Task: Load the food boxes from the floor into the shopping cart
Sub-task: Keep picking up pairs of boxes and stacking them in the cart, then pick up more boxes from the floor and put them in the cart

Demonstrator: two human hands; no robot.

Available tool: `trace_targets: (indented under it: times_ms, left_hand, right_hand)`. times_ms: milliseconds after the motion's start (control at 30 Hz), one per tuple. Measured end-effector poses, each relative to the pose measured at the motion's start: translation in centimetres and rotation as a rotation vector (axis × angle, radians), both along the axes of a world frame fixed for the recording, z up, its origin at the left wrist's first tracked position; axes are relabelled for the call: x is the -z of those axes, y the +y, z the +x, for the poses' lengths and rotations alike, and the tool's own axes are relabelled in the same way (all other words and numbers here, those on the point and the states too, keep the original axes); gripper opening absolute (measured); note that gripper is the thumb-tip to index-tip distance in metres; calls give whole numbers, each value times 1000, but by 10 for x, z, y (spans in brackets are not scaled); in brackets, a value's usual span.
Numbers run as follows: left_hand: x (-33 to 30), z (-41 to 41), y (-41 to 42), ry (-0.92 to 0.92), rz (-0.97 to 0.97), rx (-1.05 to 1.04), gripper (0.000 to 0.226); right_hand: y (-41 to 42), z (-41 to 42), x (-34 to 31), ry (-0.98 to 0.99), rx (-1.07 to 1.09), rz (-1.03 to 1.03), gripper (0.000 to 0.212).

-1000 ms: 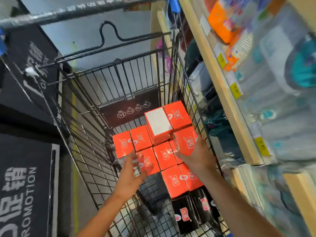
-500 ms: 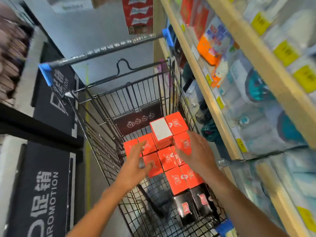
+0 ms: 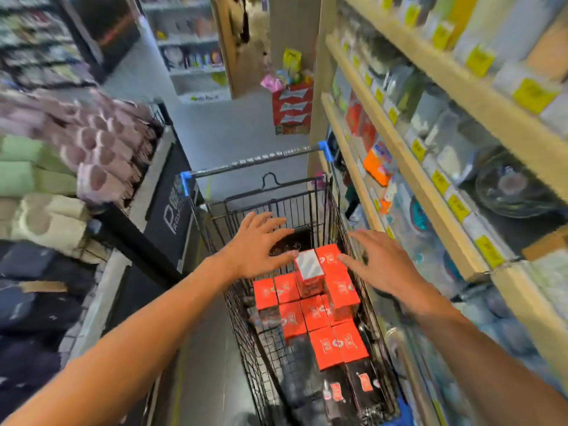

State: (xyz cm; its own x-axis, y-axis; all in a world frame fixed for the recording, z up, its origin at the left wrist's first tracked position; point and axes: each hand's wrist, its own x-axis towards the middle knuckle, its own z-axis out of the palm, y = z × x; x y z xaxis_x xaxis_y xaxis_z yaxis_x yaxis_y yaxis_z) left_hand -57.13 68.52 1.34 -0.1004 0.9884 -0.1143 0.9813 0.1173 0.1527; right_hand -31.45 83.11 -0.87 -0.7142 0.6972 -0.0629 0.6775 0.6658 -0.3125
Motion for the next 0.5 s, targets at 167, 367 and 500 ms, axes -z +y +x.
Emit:
trace_targets:
  times_ms: [167,367,500]
  left_hand:
    - [-43,-3,-11,27,-23,39,109]
    - [-69,1,4,46,28,241,105]
    - [-75,17,10,26,58,409,111]
  right_hand:
    - [-27,13,-48,-58,-6,31,91]
    - [-67,40,-88,-84,146,99,98]
    - [-91,59,-96,-131,298,88,100]
